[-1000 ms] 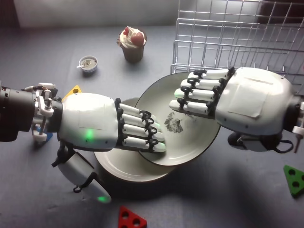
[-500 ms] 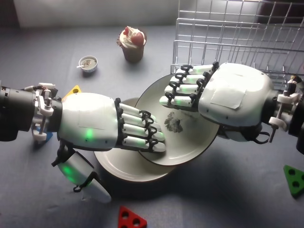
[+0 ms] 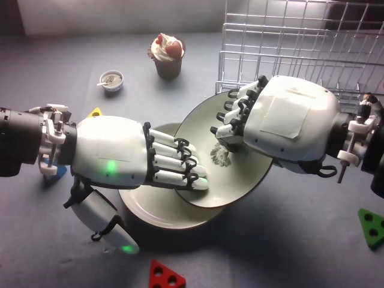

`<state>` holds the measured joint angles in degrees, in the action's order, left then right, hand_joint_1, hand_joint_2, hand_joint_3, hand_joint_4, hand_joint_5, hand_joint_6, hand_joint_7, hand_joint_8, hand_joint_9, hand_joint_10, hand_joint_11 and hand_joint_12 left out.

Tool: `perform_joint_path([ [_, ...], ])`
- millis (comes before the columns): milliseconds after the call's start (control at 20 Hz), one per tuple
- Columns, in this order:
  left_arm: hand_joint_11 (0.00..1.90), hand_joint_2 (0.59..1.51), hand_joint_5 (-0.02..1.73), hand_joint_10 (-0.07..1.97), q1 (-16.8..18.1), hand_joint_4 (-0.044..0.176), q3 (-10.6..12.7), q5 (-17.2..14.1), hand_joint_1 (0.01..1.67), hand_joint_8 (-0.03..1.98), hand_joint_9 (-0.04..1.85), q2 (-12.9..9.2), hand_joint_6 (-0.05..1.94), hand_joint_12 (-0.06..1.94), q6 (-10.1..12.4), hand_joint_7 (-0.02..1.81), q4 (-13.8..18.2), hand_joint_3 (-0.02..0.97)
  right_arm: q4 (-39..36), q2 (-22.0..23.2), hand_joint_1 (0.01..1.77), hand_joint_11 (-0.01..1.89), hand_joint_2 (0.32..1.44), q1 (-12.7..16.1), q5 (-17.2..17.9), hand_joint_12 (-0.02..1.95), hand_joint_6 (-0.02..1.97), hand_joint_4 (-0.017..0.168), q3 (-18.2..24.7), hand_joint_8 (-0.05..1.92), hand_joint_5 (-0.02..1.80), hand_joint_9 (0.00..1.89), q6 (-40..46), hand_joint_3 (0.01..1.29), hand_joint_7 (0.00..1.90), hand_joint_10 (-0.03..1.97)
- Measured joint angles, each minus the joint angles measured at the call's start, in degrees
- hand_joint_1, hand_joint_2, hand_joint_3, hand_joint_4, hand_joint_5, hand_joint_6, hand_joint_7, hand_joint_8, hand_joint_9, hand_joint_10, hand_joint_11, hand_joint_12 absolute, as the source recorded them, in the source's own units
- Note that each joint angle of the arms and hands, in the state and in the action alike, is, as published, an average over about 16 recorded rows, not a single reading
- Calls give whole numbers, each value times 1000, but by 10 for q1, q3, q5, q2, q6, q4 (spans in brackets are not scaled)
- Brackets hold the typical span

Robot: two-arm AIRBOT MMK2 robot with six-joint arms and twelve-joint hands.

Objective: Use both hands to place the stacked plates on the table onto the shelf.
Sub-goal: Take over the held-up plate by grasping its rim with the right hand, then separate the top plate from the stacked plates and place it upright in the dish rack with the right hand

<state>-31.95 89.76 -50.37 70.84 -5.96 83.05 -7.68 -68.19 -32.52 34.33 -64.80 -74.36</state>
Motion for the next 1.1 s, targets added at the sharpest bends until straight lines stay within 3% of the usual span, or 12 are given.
perform_joint_path([
  [400,180,1025,133,12,15,1,24,-9,79,-7,179,-10,-21,11,1,152,-42,19,2,4,1432,829,917,-4,13,881,918,-6,26,401,857,947,1,15,974,518],
  [700,168,1025,142,13,34,2,49,-28,74,7,161,-36,-4,12,7,163,-86,19,9,11,1432,893,906,-8,16,1126,911,-9,51,355,886,1008,5,14,1038,559],
  [1100,172,1025,165,13,52,-2,67,-73,70,14,176,-96,8,14,29,184,-111,19,9,31,1432,950,907,-4,6,1252,905,-8,84,441,899,1048,22,13,1054,626],
])
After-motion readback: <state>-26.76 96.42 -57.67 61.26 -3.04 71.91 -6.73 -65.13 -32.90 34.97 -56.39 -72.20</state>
